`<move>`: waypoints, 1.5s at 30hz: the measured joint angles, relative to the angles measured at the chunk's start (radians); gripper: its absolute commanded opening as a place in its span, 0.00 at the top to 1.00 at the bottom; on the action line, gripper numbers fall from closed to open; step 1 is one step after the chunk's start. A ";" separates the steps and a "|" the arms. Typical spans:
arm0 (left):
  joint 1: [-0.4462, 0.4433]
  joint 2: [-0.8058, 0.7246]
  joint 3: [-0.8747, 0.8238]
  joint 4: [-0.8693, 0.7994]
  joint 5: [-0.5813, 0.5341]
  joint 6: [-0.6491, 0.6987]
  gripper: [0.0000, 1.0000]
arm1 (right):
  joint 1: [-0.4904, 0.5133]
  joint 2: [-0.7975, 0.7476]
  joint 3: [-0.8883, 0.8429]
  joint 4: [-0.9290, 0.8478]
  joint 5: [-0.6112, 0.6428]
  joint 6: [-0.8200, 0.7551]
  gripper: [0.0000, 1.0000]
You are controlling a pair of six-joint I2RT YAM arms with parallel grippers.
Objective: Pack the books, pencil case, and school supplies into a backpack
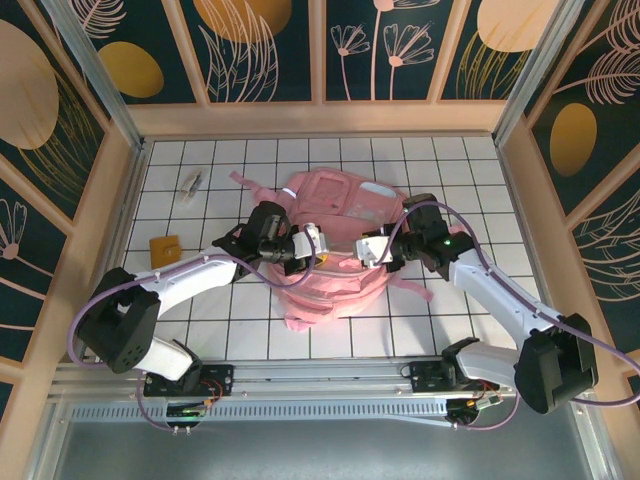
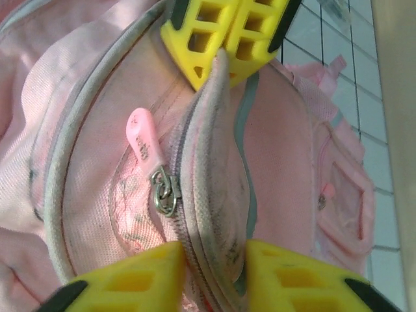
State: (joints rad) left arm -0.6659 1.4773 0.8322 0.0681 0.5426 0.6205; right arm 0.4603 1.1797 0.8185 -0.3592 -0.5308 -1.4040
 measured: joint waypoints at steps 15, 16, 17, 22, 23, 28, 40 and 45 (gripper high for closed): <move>0.020 0.000 0.000 -0.013 0.019 0.014 0.90 | 0.031 0.043 0.002 0.050 -0.013 0.103 1.00; 0.021 0.000 0.000 -0.013 0.019 0.007 0.65 | 0.031 0.043 0.001 0.053 -0.015 0.112 1.00; 0.021 0.000 0.000 -0.013 0.019 0.003 0.52 | 0.031 0.045 0.001 0.058 -0.017 0.125 1.00; 0.008 -0.066 0.024 -0.037 0.017 -0.073 0.39 | 0.045 0.058 0.001 0.075 -0.057 0.187 1.00; -0.002 -0.099 0.024 -0.047 0.006 -0.100 0.42 | 0.048 0.058 0.001 0.081 -0.066 0.200 1.00; -0.068 -0.254 -0.013 -0.011 -0.010 -0.345 0.44 | 0.051 0.058 -0.019 0.126 -0.101 0.255 1.00; -0.090 -0.189 -0.076 -0.019 -0.086 -0.758 0.48 | 0.053 0.065 -0.023 0.129 -0.103 0.261 1.00; -0.088 -0.138 -0.032 -0.028 -0.102 -0.824 0.60 | 0.055 0.065 -0.023 0.126 -0.097 0.261 1.00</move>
State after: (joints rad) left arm -0.7536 1.3396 0.8001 0.0399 0.4408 -0.2031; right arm 0.5152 1.2449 0.7959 -0.2329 -0.6281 -1.1427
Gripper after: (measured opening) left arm 0.427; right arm 0.042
